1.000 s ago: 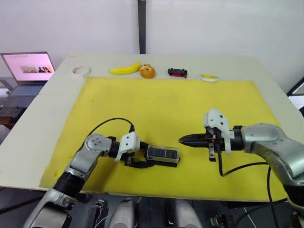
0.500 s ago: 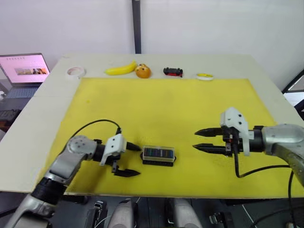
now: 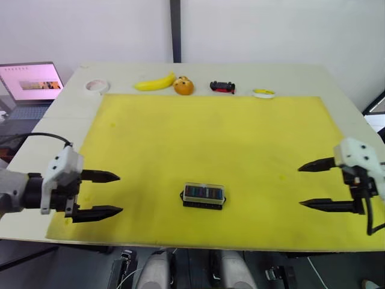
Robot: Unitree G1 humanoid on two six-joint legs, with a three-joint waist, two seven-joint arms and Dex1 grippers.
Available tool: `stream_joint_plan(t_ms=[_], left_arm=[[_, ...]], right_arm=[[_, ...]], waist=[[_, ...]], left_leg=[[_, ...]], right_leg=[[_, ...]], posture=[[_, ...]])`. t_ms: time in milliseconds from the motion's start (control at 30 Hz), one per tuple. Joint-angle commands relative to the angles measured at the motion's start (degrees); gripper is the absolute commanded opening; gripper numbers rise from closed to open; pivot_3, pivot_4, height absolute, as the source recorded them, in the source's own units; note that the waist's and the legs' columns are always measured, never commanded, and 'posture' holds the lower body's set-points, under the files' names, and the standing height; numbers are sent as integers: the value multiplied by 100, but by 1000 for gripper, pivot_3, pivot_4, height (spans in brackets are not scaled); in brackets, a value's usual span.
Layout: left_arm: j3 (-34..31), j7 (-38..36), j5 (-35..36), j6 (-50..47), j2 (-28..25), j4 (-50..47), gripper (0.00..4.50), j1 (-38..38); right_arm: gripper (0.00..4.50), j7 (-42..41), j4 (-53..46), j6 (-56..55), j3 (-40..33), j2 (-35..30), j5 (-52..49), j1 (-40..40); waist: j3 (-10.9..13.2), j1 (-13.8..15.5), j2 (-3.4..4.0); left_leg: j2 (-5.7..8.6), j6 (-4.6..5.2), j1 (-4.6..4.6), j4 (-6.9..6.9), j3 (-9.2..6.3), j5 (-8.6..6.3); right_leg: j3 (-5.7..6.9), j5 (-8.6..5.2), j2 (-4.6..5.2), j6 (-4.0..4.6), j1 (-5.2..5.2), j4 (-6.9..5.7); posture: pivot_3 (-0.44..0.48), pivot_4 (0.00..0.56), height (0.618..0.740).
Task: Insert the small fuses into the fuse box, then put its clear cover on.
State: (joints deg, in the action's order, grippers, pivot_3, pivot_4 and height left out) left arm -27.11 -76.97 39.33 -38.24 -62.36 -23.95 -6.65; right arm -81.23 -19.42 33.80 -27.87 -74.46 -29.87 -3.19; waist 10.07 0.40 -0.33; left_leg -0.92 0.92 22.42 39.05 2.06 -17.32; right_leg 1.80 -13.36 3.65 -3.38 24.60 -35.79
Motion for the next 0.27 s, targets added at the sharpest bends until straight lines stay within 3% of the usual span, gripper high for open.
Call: stream_joint_plan(t_ms=[33,267], left_arm=[[-548,47,189,-225,-140,-239,4500,-112],[-546,231,273,-412,-172,-427,4500,-86]], right_arm=[[4465,-239,117,-101,-334,-166,28,66],[4465,-213,193,-113,-228,-183,18,295]], waist=[[1,17,1],[16,29,12]], left_leg=[[0,0,-1,1,0,0],[1,-1,1,0,4,0]], right_leg=[[0,0,0,0,0,0],[-3,-1,1,2,2,0]], posture=[[0,150,737],[0,150,737]])
